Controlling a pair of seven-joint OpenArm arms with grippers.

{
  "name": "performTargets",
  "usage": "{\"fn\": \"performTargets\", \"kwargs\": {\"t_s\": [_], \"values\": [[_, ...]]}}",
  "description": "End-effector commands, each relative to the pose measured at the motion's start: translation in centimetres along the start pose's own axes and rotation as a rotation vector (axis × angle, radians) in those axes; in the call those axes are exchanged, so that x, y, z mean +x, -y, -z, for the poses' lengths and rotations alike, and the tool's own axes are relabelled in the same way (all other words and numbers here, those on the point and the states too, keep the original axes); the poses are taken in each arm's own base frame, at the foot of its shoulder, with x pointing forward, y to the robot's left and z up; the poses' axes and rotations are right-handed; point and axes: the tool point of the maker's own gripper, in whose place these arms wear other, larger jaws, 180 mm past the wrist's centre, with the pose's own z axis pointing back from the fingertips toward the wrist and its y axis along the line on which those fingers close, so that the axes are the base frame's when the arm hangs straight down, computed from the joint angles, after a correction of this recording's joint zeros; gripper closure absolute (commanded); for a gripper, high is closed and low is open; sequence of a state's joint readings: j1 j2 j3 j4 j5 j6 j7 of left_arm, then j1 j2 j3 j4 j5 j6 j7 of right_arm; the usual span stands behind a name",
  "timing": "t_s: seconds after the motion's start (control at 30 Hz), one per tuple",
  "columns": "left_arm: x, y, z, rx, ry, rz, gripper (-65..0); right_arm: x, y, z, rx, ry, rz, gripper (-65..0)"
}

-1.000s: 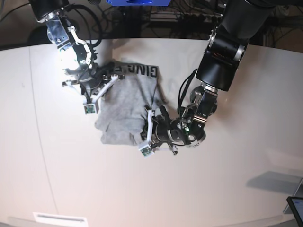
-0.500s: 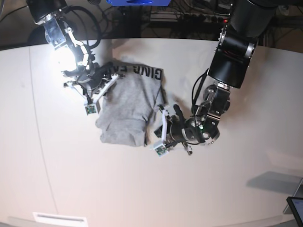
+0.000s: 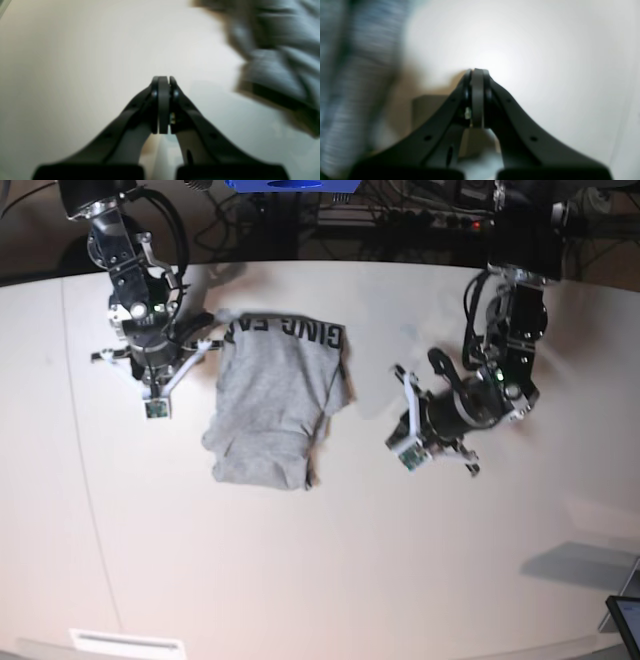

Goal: Fold the T-shirt properly

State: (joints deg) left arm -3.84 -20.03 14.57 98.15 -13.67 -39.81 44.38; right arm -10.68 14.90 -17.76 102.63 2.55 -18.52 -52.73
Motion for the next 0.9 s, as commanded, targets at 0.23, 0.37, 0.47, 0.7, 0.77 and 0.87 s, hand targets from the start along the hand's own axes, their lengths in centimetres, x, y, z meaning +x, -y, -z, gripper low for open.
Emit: {"fn": "performTargets", "kwargs": {"t_s": [0.23, 0.37, 0.47, 0.7, 0.77, 0.87], "values": [[-2.8, 4.4, -3.1, 0.078, 0.148, -0.064, 0.0, 5.8, 2.4, -4.0, -0.049, 0.396, 0.039, 0.0], [-3.3, 4.6, -5.0, 0.117, 0.225, -0.11, 0.0, 5.7, 1.9, -5.8, -0.037, 0.532, 0.028, 0.0], [-2.7, 5.4, -6.1, 0.108, 0.292, -0.104, 0.0, 5.4, 1.6, -7.2, -0.031, 0.622, 0.017, 0.0], [-1.2, 6.1, -9.1, 0.181, 0.501, -0.135, 0.0, 3.9, 1.2, -8.5, -0.018, 0.669, 0.006, 0.0], [-0.8, 7.0, -10.1, 0.173, 0.563, -0.149, 0.0, 3.6, 1.1, -9.2, -0.015, 0.702, 0.002, 0.0], [-0.9, 8.4, -11.2, 0.155, 0.607, -0.173, 0.0, 3.4, 0.9, -10.8, -0.007, 0.787, -0.005, 0.0]]}}
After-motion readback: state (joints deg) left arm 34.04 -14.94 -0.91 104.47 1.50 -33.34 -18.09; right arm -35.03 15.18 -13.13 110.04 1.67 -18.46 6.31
